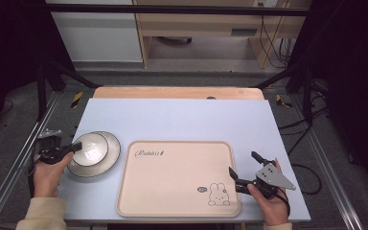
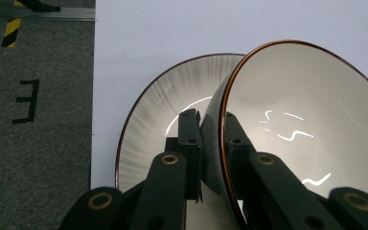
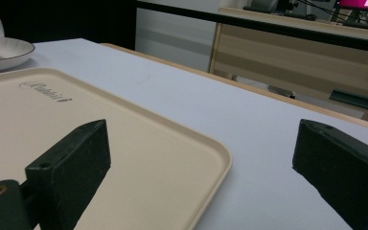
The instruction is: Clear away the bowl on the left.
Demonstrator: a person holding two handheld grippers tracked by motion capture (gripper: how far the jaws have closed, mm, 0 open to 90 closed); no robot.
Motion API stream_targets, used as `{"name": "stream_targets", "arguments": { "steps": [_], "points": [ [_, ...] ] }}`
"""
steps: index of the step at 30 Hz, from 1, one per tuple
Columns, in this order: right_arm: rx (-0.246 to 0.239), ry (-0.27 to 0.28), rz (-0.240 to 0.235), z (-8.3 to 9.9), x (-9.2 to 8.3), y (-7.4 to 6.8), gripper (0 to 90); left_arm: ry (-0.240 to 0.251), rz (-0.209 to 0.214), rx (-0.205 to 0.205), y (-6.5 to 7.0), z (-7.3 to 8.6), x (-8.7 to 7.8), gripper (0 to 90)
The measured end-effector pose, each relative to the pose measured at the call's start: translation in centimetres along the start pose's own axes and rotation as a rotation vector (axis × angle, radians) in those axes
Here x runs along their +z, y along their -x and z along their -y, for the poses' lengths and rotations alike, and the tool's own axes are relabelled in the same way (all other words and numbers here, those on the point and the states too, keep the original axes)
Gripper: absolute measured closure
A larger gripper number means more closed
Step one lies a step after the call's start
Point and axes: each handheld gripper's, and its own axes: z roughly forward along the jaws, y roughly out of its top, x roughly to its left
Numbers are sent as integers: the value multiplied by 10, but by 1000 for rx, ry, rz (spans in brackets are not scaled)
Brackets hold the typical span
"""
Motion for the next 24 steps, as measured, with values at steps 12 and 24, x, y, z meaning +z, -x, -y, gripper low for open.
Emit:
{"name": "stream_targets", "arguments": {
  "steps": [12, 24],
  "points": [
    [-10, 10, -5, -1, -1, 0, 59, 19, 17, 4, 6, -2, -4, 818],
    [-5, 3, -4, 2, 2, 2, 59, 47, 76, -25, 12, -6, -9, 818]
  ]
}}
